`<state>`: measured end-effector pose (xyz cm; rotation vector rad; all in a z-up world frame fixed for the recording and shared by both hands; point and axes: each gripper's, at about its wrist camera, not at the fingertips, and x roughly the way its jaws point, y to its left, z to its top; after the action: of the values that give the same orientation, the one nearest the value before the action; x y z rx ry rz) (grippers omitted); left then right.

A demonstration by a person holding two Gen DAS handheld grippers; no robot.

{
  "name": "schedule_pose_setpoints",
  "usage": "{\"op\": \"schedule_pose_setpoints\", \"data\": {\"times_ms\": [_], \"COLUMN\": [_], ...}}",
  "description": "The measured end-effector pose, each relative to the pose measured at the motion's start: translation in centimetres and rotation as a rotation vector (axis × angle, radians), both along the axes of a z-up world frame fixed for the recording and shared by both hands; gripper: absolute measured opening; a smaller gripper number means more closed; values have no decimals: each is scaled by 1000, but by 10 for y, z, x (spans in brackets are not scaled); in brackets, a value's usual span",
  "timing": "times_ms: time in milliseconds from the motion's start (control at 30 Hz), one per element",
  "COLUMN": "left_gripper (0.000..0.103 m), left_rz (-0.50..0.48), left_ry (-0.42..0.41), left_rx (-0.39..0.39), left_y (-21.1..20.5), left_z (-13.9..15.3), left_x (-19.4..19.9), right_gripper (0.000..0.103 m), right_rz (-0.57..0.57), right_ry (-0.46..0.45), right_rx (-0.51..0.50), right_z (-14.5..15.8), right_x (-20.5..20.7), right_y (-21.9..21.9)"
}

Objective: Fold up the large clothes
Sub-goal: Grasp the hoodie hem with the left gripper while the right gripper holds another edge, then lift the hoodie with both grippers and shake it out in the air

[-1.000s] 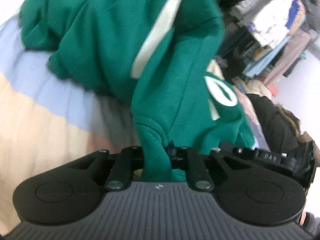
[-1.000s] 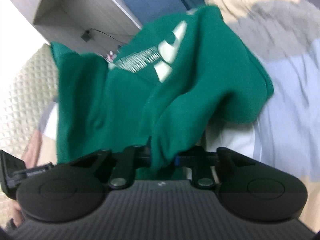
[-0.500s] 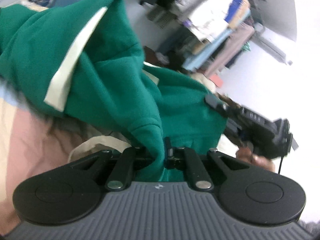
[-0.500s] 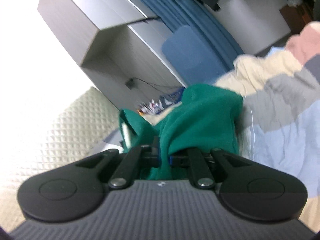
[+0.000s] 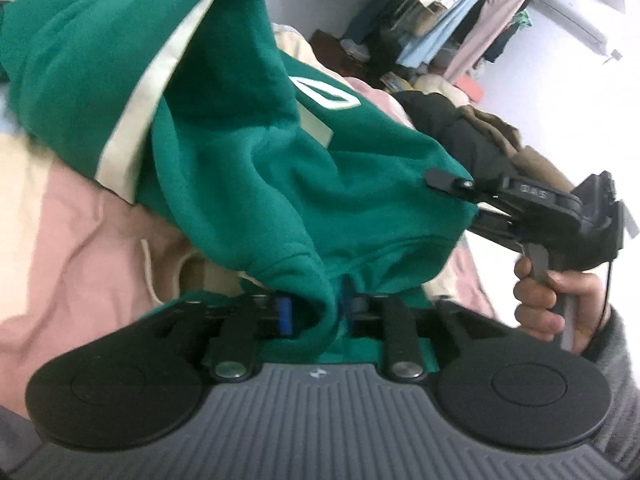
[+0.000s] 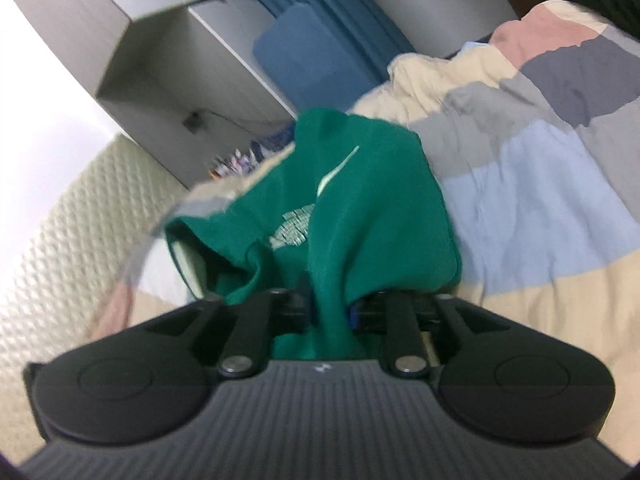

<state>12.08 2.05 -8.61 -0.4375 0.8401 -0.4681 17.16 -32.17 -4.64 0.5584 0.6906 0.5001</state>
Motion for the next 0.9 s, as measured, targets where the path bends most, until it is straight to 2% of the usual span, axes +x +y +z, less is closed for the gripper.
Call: {"op": "schedule_pose_setpoints", "data": {"times_ms": [33, 67, 100, 233, 400, 467, 500, 533, 567, 600, 633, 700, 733, 800, 900], "left_gripper": [66, 67, 68, 72, 73, 73, 73, 72, 72, 68, 56, 35, 26, 17, 13], "left_rz": [13, 26, 41, 78, 100, 103, 104, 100, 98, 106, 109, 112, 118, 148, 196], "left_ry": [-3, -11, -20, -9, 44, 56, 68, 82, 79, 64, 64, 79, 63, 29, -46], "left_rx": [3, 5, 1, -70, -70, -61, -55, -23, 24, 51, 49, 12, 2, -35, -133], "left_y": [1, -1, 0, 15, 4, -1, 0, -4, -7, -9, 0, 6, 8, 19, 47], "left_z": [0, 6, 7, 5, -4, -12, -17, -22, -24, -26, -28, -27, -24, -11, 18], "left_x": [0, 6, 7, 21, 57, 77, 84, 95, 102, 107, 106, 105, 102, 87, 60], "right_gripper": [64, 72, 75, 75, 74, 69, 54, 44, 41, 34, 24, 15, 12, 10, 10], "right_rz": [-7, -14, -20, -42, 4, 24, 29, 31, 33, 30, 26, 30, 37, 59, 130], "right_ry": [9, 18, 27, 114, 142, 145, 143, 140, 131, 127, 129, 114, 89, 37, -82], "right_rx": [-16, -24, -33, -92, -90, -68, -67, -85, -109, -123, -116, -80, -57, -18, -10], "right_z": [-3, -5, -7, -24, -38, -42, -43, -44, -45, -47, -47, -45, -42, -32, -7], "right_x": [-1, -1, -1, 2, 13, 16, 18, 20, 22, 25, 27, 30, 29, 23, 4], "right_y": [2, 4, 6, 11, 25, 30, 33, 35, 37, 38, 36, 33, 32, 30, 30]}}
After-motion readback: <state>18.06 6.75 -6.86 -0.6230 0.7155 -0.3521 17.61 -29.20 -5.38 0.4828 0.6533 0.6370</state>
